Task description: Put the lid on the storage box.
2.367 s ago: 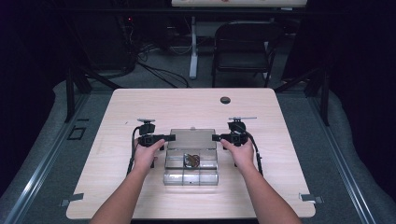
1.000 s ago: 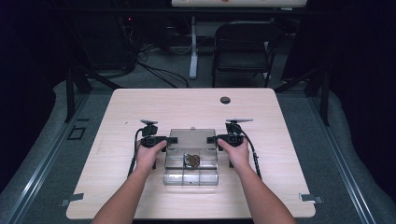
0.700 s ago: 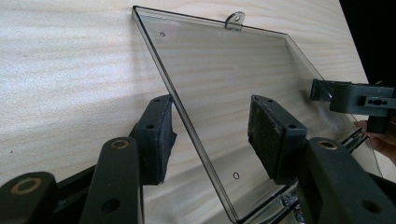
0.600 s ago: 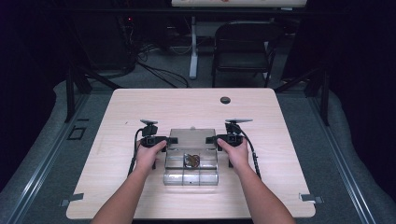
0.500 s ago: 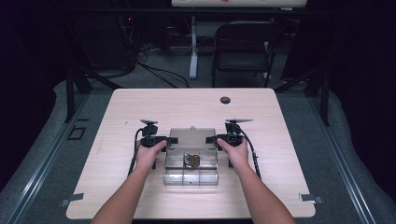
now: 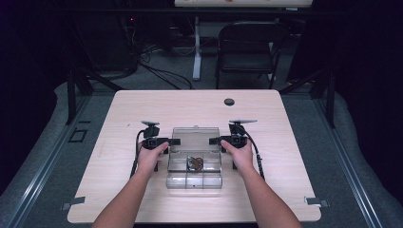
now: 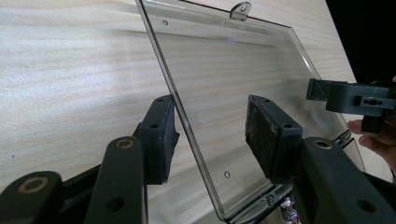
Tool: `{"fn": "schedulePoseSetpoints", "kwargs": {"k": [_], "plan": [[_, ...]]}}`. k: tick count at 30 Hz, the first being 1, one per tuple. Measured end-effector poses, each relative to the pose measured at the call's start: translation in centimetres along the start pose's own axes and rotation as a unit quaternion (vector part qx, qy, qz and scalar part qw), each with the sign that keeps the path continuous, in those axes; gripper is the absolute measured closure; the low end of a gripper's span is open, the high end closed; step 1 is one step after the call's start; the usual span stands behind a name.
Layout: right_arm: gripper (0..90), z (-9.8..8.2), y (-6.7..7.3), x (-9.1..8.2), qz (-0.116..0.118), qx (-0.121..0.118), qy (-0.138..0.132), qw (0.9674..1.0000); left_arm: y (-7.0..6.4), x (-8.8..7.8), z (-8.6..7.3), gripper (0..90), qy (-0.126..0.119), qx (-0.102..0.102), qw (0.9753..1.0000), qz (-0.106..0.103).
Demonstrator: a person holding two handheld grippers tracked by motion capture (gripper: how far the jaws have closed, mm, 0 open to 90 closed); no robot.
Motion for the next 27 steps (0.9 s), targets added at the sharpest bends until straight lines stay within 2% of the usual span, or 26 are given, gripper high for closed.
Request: {"fn": "schedulePoseSetpoints", "kwargs": {"k": [5,7,16,23,27], "plan": [[45.9,0.1,0.1,-0.2,-0.002,-0.009,0.002,1.0,-0.1,-0.2,0.1,53.7,-0.004,0.004,1.0,0.002],[45.9,0.2,0.2,-0.2,-0.002,-0.009,0.0,1.0,-0.2,-0.2,0.1,53.9,-0.006,-0.001,1.0,0.0],[46.1,0.3,0.6,-0.6,-0.002,-0.017,-0.007,0.9998,-0.4,-0.8,0.3,56.0,-0.008,0.008,0.9999,-0.004],[46.1,0.5,1.1,-1.1,0.002,-0.025,-0.014,0.9996,-0.8,-1.3,0.5,57.5,-0.018,0.011,0.9997,-0.01],[46.5,0.6,1.4,-1.5,0.006,-0.031,-0.019,0.9993,-1.1,-1.8,0.7,58.2,-0.019,0.025,0.9995,-0.008]]}}
Point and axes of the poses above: each handheld gripper's, and its own axes: x roughly forward along the jaws, z roughly out of its top, y roughly to its left, the point moved 7 cm from there along x, roughly forward along the jaws, and after that the axes turned 3 degrees about -y, right-handed, at the moved point
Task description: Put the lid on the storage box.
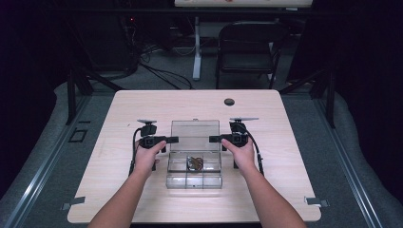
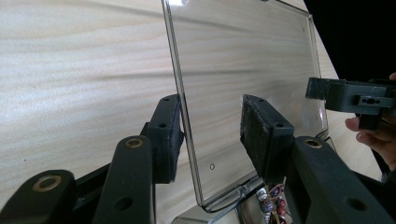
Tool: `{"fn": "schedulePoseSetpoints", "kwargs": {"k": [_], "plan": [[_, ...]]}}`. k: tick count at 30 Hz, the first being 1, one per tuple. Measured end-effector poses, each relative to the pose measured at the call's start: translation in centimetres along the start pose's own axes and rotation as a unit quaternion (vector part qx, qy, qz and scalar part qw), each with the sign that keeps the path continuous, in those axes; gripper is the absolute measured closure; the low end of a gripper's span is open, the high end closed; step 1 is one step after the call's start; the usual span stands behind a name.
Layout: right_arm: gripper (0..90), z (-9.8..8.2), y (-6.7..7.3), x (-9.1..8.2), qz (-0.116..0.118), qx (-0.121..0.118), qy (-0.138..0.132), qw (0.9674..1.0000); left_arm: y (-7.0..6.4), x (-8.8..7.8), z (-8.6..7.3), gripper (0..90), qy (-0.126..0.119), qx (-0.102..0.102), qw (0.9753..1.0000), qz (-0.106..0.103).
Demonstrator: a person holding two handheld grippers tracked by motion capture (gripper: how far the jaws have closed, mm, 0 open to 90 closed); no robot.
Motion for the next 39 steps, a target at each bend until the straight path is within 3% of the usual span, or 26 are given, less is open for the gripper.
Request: {"fn": "schedulePoseSetpoints", "kwargs": {"k": [2,17,27,39], "plan": [[46.7,0.1,0.1,-0.2,0.0,-0.004,-0.002,1.0,-0.2,-0.2,0.1,58.2,0.001,0.01,0.9999,0.001],[47.3,0.1,1.4,-1.5,-0.003,-0.039,-0.016,0.9991,-1.2,-1.4,0.3,59.9,-0.007,0.029,0.9995,-0.005],[47.6,-0.2,2.3,-2.3,-0.009,-0.083,-0.016,0.9964,-1.8,-2.2,0.3,61.3,-0.014,0.043,0.9989,-0.014],[49.7,-0.4,2.9,-3.1,-0.004,-0.095,-0.014,0.9954,-2.5,-3.0,0.0,60.9,-0.02,0.055,0.9981,-0.022]]}}
Point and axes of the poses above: each handheld gripper's, and its own axes: x roughly forward along the jaws, z roughly out of its top, y roughly to its left, the point moved 7 cm from there along x, roughly forward along the jaws, and after that the axes turned 3 degrees about -y, right-handed, at the moved point
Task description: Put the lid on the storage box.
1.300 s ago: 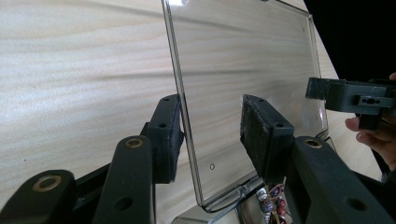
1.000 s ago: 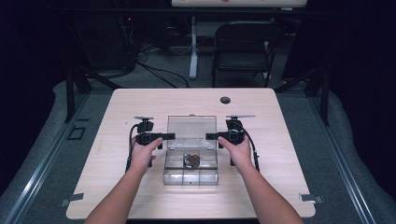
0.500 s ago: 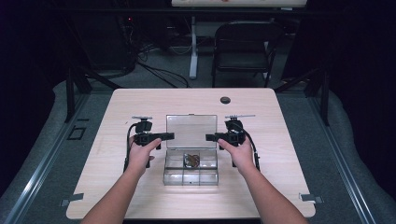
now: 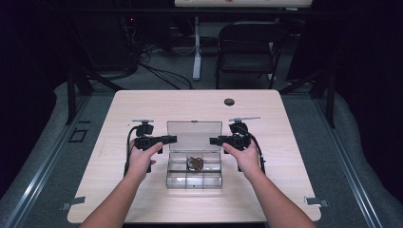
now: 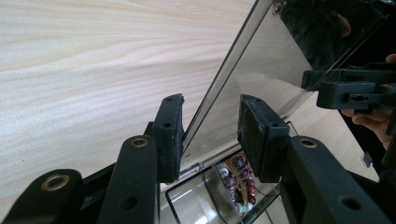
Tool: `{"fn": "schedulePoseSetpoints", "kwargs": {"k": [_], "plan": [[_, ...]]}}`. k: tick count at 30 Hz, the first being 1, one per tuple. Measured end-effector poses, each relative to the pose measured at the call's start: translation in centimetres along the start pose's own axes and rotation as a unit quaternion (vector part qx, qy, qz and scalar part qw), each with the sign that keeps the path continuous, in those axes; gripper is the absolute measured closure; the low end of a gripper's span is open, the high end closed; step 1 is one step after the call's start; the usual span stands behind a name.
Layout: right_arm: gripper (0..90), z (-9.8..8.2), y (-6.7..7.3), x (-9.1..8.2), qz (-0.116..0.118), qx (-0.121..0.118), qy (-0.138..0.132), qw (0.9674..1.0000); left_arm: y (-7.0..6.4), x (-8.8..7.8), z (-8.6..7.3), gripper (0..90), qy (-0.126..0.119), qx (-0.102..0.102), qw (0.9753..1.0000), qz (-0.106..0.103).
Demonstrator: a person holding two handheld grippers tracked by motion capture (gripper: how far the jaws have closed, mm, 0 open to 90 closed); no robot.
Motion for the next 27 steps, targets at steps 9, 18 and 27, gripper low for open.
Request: {"fn": "schedulePoseSetpoints", "kwargs": {"k": [9,18,27], "plan": [[50.2,-0.1,0.3,-0.5,0.0,-0.008,0.001,1.0,-0.4,-0.5,-0.3,59.8,-0.001,0.015,0.9999,0.001],[50.9,-0.1,0.7,-0.9,-0.001,-0.015,-0.004,0.9999,-0.8,-0.9,-0.6,57.0,-0.002,0.03,0.9995,0.003],[50.8,-0.2,1.3,-1.4,0.0,-0.028,-0.007,0.9996,-1.5,-1.6,-0.7,54.9,-0.006,0.06,0.9981,0.012]]}}
Point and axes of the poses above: each handheld gripper's, and its own axes: x roughly forward along the jaws, z roughly out of its top, y roughly to its left, the point moved 7 cm from there along x, roughly forward along the jaws, and after that the axes turned 3 degrees about -y, right-handed, at the moved point
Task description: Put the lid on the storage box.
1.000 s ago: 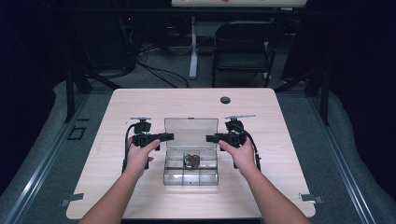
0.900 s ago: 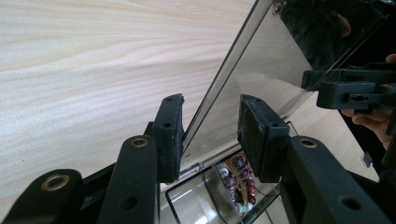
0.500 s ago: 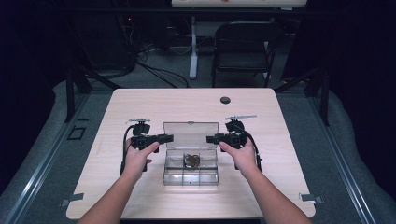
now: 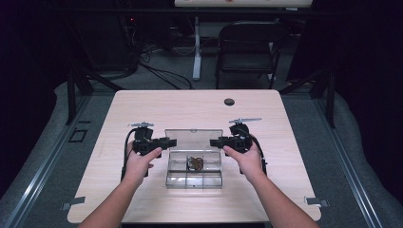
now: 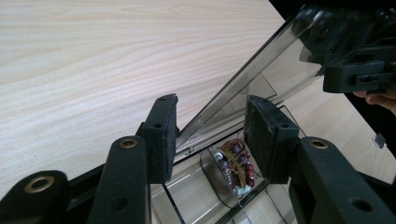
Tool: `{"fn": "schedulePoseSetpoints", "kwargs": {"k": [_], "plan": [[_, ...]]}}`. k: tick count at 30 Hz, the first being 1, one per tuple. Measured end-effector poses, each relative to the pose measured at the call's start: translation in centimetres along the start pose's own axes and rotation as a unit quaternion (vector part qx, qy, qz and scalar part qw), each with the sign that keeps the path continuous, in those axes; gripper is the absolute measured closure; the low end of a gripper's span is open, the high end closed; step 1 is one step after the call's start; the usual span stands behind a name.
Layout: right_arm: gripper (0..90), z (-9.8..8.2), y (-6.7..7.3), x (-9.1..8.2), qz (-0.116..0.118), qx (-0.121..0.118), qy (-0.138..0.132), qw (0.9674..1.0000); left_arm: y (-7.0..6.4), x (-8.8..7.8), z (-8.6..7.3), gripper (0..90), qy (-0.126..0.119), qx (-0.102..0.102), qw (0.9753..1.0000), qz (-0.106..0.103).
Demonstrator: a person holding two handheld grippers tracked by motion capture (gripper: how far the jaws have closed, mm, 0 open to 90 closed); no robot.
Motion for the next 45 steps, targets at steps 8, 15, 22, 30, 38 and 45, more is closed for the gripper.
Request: {"fn": "schedulePoseSetpoints", "kwargs": {"k": [8,15,22,30,38,45], "plan": [[50.8,-0.1,0.4,-0.5,-0.006,-0.018,0.0,0.9998,-0.7,-0.9,0.3,53.2,-0.009,0.011,0.9999,-0.002],[49.2,-0.3,0.9,-0.6,-0.021,-0.026,-0.002,0.9994,-1.1,-1.6,0.3,53.7,-0.013,0.021,0.9997,-0.002],[47.8,-0.5,1.2,-0.8,-0.025,-0.034,-0.006,0.9991,-1.6,-2.1,0.1,54.2,-0.012,0.052,0.9985,0.011],[47.2,-1.0,1.6,-1.1,-0.031,-0.048,-0.01,0.9983,-2.3,-2.9,-0.1,55.2,-0.017,0.062,0.9979,0.014],[46.3,-1.4,1.6,-1.7,-0.026,-0.047,-0.012,0.9985,-2.9,-3.6,-0.4,55.6,-0.022,0.069,0.9974,0.007],[45.0,-1.7,1.8,-2.1,-0.023,-0.051,-0.009,0.9984,-3.1,-3.8,-0.8,55.6,-0.022,0.071,0.9971,0.012]]}}
Point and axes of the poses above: each handheld gripper's, and its own axes: x roughly forward along the jaws, z roughly out of its top, y roughly to its left, the point moved 7 cm from there along x, roughly forward along the jaws, and after that the axes turned 3 degrees about -y, right-handed, at the moved point
